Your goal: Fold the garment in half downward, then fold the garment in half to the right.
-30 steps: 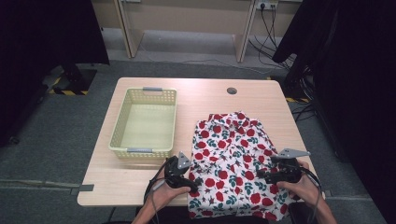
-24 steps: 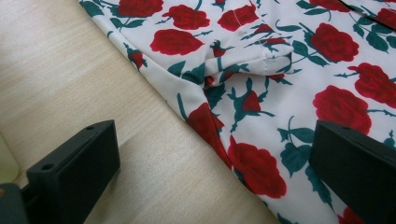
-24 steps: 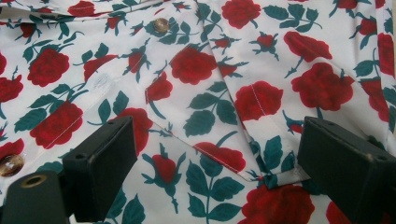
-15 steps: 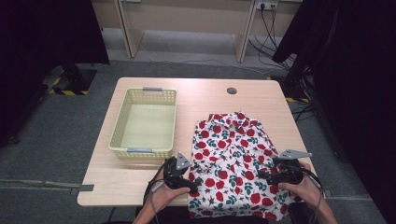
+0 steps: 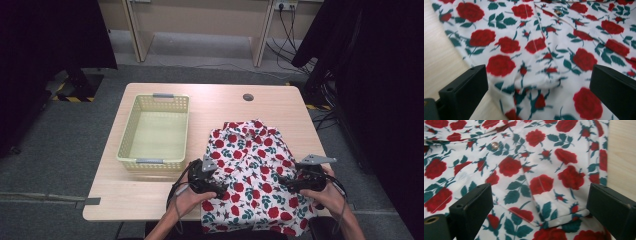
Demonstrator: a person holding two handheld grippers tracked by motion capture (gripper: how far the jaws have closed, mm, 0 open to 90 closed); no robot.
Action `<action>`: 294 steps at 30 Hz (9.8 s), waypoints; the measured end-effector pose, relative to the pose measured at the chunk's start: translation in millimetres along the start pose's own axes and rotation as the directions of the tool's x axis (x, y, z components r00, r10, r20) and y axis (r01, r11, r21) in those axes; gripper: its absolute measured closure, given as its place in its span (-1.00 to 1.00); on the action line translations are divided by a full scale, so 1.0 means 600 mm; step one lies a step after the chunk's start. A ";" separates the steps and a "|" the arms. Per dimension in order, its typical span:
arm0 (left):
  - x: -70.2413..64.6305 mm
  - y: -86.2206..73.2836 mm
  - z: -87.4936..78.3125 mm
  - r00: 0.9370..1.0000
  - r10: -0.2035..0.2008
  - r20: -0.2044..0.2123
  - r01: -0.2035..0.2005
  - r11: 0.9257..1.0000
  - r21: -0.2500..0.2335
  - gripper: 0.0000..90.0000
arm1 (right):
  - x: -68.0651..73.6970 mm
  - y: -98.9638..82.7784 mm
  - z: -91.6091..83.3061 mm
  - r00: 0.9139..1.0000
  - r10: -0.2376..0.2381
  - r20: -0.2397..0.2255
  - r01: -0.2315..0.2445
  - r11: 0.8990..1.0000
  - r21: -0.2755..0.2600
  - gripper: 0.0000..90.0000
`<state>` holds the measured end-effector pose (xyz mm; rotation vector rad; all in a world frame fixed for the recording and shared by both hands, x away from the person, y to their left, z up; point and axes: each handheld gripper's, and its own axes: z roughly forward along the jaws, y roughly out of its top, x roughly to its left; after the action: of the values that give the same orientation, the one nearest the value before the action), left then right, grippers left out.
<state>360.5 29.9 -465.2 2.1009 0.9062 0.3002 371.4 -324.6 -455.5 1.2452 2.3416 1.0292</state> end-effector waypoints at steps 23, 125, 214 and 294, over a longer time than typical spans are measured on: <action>0.065 0.097 0.076 0.988 -0.035 -0.150 0.047 0.996 0.076 -0.97 | -0.081 0.068 0.053 0.998 0.031 0.053 -0.032 0.999 0.034 -0.91; -0.007 0.036 -0.028 0.988 0.153 0.003 -0.151 0.977 -0.152 0.84 | 0.004 0.071 -0.020 0.971 -0.238 -0.028 0.225 0.947 -0.230 0.82; -0.030 -0.055 -0.016 0.996 0.075 0.057 -0.073 0.997 -0.032 -0.13 | 0.004 -0.010 -0.026 0.988 -0.143 -0.060 0.144 0.990 0.007 0.25; 0.013 -0.094 -0.056 0.997 0.034 -0.074 -0.030 0.998 0.052 -0.98 | 0.024 -0.039 -0.033 0.998 -0.026 0.062 0.027 0.999 -0.022 -0.85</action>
<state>321.3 78.4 -487.0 2.1653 0.9331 0.3785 338.1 -330.9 -457.3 1.2169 2.2875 0.9920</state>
